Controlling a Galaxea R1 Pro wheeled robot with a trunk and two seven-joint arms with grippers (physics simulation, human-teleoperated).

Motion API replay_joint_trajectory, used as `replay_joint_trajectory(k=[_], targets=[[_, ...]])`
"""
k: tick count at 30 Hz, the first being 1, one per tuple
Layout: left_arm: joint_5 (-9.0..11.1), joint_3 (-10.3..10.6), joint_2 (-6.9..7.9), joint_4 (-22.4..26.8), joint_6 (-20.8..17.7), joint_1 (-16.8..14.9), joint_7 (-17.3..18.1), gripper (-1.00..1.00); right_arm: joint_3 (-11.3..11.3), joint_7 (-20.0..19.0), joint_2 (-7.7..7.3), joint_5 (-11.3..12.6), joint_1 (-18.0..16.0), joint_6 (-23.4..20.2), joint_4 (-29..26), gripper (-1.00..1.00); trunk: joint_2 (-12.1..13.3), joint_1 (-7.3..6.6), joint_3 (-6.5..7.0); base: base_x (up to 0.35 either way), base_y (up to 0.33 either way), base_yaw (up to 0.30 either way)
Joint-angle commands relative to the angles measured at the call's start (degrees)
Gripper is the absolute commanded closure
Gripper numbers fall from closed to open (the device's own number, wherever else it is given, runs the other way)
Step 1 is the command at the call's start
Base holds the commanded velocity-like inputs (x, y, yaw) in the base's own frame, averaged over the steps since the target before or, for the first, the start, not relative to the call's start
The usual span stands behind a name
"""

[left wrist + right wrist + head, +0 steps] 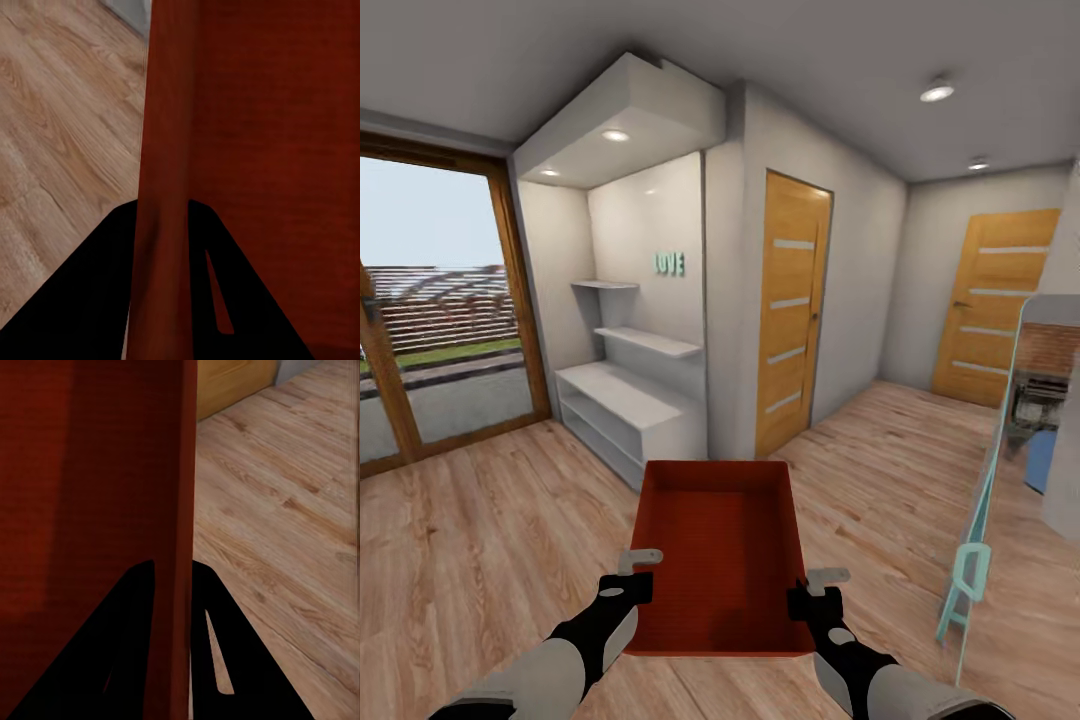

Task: Move the two storage containers from the living room to the garage. In the garage, place one container on the floor and stack the other container on top of it (either order is fine).

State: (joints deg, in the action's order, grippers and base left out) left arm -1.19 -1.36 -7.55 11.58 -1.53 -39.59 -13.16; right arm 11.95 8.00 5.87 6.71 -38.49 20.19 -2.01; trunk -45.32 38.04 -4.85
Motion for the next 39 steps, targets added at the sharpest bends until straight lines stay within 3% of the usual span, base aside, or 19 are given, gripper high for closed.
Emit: replay_joint_trajectory(k=[1,39], targets=[[-0.3,-2.2,0.52,-0.1,-0.2,0.0,-0.8,1.0,0.4,0.2,0.01,0.4,-0.1,0.6,-0.1,1.0,-0.1,0.04,-0.09,0.322,0.152,-0.227],[-0.2,-2.2,0.84,-0.1,-0.2,0.0,-0.8,1.0,0.2,0.2,0.01,0.5,-0.1,0.6,-0.1,1.0,-0.1,0.04,-0.09,0.322,0.159,-0.245]])
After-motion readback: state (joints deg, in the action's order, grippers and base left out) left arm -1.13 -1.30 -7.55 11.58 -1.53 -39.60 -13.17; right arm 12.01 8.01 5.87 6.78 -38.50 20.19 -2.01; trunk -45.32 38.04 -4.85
